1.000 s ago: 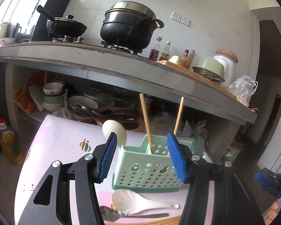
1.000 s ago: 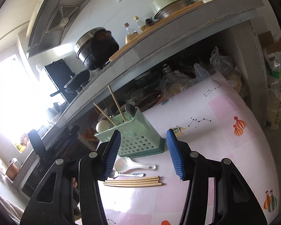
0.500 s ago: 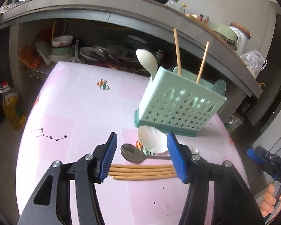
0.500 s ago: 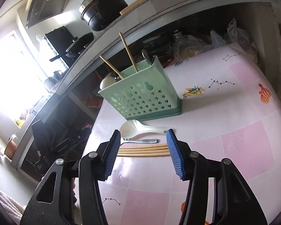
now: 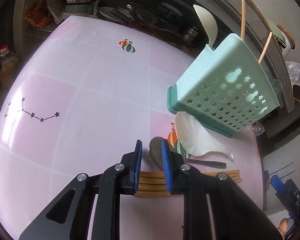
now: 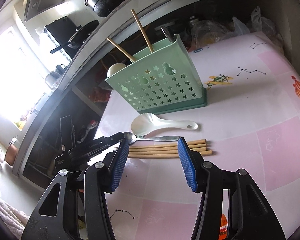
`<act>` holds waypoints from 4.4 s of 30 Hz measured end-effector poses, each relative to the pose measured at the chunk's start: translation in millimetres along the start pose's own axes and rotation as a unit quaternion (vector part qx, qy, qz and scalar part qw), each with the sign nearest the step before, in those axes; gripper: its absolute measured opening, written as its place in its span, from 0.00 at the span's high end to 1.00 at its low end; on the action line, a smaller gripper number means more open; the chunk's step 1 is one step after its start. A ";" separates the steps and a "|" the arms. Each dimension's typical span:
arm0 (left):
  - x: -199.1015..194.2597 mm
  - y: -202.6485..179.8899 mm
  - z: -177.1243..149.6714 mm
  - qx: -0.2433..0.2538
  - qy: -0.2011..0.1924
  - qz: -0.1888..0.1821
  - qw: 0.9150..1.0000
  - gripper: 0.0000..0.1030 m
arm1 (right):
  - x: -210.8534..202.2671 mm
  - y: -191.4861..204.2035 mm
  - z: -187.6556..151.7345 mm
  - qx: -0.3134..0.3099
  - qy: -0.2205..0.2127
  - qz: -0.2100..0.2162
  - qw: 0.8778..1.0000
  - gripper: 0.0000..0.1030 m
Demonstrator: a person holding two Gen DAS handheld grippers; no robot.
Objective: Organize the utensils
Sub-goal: 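Grasp the steel spoon on the table with the left tool, then carry the steel spoon to the holder with the left tool while the right tool grasps the white plastic spoon, then drop the steel spoon into the holder with the left tool while the right tool lifts the white spoon, then lower the white plastic spoon into the holder and open the right tool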
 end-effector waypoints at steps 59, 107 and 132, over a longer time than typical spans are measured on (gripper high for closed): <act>-233.7 43.1 121.4 -0.048 -0.300 -0.075 0.950 0.98 | 189.3 86.9 -39.3 -0.466 0.043 -0.256 0.846 0.73; -70.2 -128.4 147.4 0.321 -0.169 0.151 0.920 0.98 | 1.0 74.1 66.8 -0.267 -0.124 -0.162 0.942 0.99; -77.8 -99.2 149.8 0.184 -0.168 0.076 0.965 0.50 | -90.3 94.4 206.8 -0.123 -0.227 0.074 0.963 0.99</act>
Point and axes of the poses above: each gripper's, at about its wrist camera, not at the fingertips, and x roughly the way its jaws point, y to its left, z to its top, the point moved 7 cm from there along x, roughly the way its jaws point, and after that the axes turned 5 degrees about x, right-handed, at the moved point
